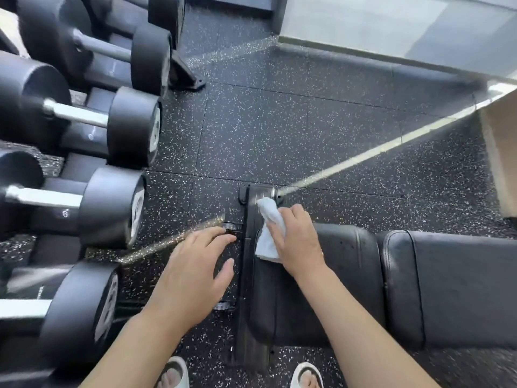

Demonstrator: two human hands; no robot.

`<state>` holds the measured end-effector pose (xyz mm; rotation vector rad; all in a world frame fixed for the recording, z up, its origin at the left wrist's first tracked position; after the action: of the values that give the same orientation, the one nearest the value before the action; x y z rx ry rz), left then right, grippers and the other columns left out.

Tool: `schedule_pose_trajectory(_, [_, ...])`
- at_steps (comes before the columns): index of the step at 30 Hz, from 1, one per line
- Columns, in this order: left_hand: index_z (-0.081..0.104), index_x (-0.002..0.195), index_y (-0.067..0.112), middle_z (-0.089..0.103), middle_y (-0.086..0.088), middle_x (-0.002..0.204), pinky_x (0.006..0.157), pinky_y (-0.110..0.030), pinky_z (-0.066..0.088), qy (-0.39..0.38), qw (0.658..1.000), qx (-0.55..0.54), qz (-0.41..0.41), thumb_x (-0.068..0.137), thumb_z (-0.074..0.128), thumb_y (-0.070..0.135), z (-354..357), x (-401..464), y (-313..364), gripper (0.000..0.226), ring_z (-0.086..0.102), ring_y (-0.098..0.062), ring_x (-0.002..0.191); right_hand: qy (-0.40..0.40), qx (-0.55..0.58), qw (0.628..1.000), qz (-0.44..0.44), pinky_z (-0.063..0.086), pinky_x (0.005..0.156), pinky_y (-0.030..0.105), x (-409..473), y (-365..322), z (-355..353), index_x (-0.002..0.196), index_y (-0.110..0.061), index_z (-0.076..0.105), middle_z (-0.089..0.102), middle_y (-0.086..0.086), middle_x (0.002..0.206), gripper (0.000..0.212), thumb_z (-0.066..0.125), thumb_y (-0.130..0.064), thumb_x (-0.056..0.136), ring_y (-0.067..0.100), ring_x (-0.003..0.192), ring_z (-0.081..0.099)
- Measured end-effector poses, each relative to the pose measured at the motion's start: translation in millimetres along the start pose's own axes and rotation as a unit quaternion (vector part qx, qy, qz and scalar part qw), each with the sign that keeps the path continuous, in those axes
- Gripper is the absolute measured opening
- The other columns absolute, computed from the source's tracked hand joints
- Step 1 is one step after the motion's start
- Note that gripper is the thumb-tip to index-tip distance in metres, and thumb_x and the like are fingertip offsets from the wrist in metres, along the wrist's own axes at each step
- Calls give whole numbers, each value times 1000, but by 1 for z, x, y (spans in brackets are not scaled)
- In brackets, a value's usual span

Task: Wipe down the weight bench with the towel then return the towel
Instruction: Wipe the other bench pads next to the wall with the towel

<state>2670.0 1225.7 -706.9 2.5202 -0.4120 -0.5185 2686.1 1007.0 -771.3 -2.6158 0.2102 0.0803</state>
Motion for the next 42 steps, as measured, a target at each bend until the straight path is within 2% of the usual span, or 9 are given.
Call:
schedule_pose_trajectory(5, [60, 141, 26, 54, 14, 142, 119, -36, 38, 10, 1000, -23, 5, 100, 57, 30, 23, -6, -5, 41, 44, -7, 137, 78, 4, 996, -43, 48, 80, 37, -52, -13, 14, 120, -8, 63, 55, 6, 102, 25, 62, -27, 103, 24, 87, 48])
schedule_pose_trajectory(16, [58, 141, 26, 52, 15, 140, 117, -35, 39, 4, 999, -46, 9, 99, 58, 26, 61, -27, 4, 42, 46, -7, 134, 29, -6, 986, -164, 50, 70, 40, -179, -5, 28, 119, -5, 71, 61, 6, 100, 24, 59, -23, 107, 25, 77, 50])
schedule_pose_trajectory(20, [55, 143, 25, 51, 13, 142, 115, -35, 40, 11, 999, -51, 1, 98, 61, 22, 65, -33, 12, 46, 46, -9, 133, 54, -23, 982, -180, 48, 66, 43, -133, 4, 21, 112, -4, 72, 59, 9, 93, 25, 59, -24, 106, 28, 76, 51])
schedule_pose_trajectory(25, [49, 147, 26, 48, 14, 146, 116, -39, 40, 21, 999, -44, -2, 99, 58, 25, 68, -27, 21, 49, 43, -9, 137, 114, 0, 986, -123, 48, 70, 43, 6, 13, 7, 103, 0, 65, 55, 14, 93, 17, 68, -17, 98, 30, 81, 50])
schedule_pose_trajectory(28, [51, 146, 25, 49, 10, 146, 117, -41, 40, 31, 999, -39, -4, 98, 59, 22, 71, -17, 25, 49, 45, -13, 136, 121, -12, 987, -103, 46, 70, 41, 30, 9, 5, 94, -4, 62, 53, 13, 91, 18, 67, -21, 98, 30, 80, 50])
schedule_pose_trajectory(33, [52, 145, 19, 52, 3, 145, 117, -41, 39, 39, 999, -30, 2, 98, 57, 19, 71, 2, 36, 47, 47, -18, 136, 52, 8, 988, -143, 38, 80, 35, -81, 12, 24, 115, -5, 67, 54, 10, 98, 33, 39, -23, 111, 29, 85, 50])
schedule_pose_trajectory(36, [48, 148, 19, 51, 4, 145, 117, -40, 39, 28, 999, -21, 11, 97, 59, 16, 74, 11, 47, 52, 46, -17, 135, 25, 53, 988, -143, 48, 74, 39, -174, 23, 27, 119, -8, 64, 55, 5, 98, 20, 54, -21, 107, 25, 81, 50])
schedule_pose_trajectory(38, [48, 148, 19, 51, 4, 145, 116, -36, 38, 21, 999, -11, 23, 97, 60, 15, 78, 16, 55, 53, 45, -16, 134, 21, 53, 987, -149, 51, 71, 40, -208, 32, 22, 127, -10, 59, 59, 6, 102, 27, 63, -21, 103, 24, 79, 52])
schedule_pose_trajectory(42, [51, 146, 16, 51, 1, 145, 116, -29, 31, 17, 999, 12, 39, 97, 59, 14, 89, 36, 63, 50, 44, -17, 134, 38, 27, 988, -149, 51, 69, 42, -178, 49, 10, 124, -8, 62, 59, 8, 99, 25, 62, -19, 102, 27, 80, 55])
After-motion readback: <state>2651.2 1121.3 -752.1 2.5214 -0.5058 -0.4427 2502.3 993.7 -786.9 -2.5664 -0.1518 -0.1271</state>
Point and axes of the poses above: each hand's wrist, its own x-axis towards the middle knuckle, its own z-axis out of the palm, y = z × x, the point moved 6 cm from there along x, towards the middle knuckle
